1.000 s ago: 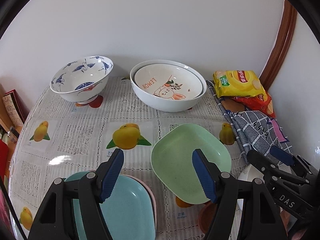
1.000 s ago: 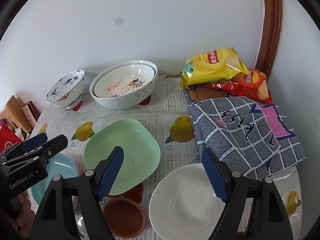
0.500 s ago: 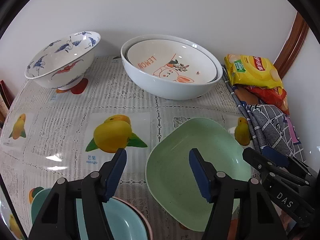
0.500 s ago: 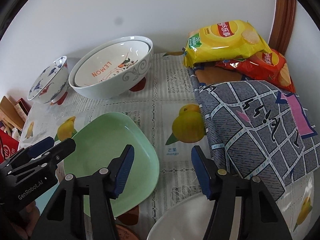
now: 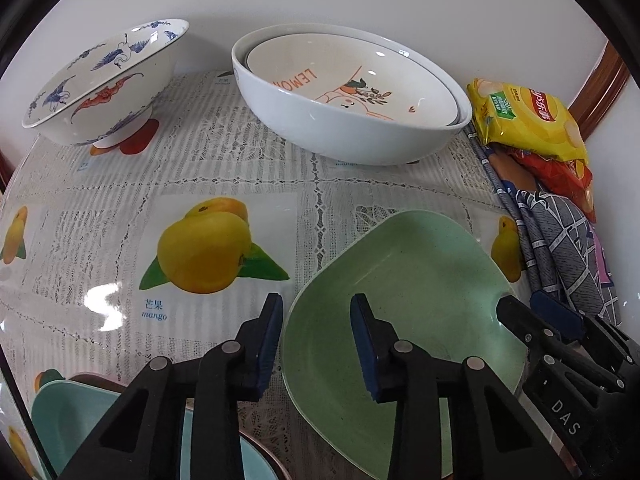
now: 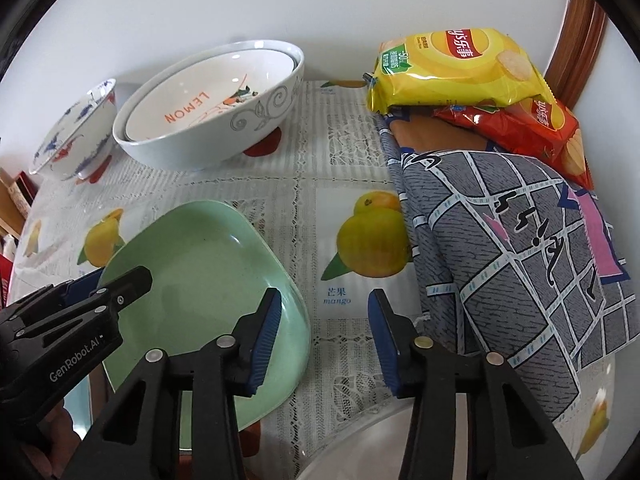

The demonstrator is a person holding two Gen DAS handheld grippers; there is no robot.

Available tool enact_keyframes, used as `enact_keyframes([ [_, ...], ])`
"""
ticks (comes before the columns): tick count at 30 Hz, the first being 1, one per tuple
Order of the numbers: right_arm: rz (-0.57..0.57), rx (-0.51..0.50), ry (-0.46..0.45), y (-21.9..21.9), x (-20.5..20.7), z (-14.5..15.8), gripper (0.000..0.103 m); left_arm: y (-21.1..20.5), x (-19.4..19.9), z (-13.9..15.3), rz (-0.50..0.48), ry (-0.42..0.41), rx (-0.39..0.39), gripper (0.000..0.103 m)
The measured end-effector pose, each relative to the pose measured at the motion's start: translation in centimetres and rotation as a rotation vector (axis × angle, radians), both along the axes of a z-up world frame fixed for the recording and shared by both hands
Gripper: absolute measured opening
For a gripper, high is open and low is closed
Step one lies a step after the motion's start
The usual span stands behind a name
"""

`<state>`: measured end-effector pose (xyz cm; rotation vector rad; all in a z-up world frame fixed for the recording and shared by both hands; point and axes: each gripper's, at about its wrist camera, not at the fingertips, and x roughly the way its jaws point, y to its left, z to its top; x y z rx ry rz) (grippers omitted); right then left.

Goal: Organize plates and bowls
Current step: 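Close both grippers on the green plate rim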

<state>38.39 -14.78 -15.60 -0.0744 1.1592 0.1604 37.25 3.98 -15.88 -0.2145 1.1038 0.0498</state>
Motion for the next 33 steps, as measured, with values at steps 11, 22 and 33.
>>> enact_keyframes([
  [11, 0.045, -0.015, 0.021, 1.1, 0.3, -0.7, 0.01, 0.3, 0.2, 0.3, -0.004, -0.029, -0.012, 0.018],
  [22, 0.006, 0.111, -0.096, -0.2, -2.8, 4.2, 0.009, 0.2, -3.3, 5.9, -0.013, -0.131, 0.003, 0.016],
  [33, -0.035, 0.166, -0.164, -2.0, -9.1, 9.4, 0.009, -0.7, -10.4, 10.6, -0.027, -0.206, -0.002, 0.016],
])
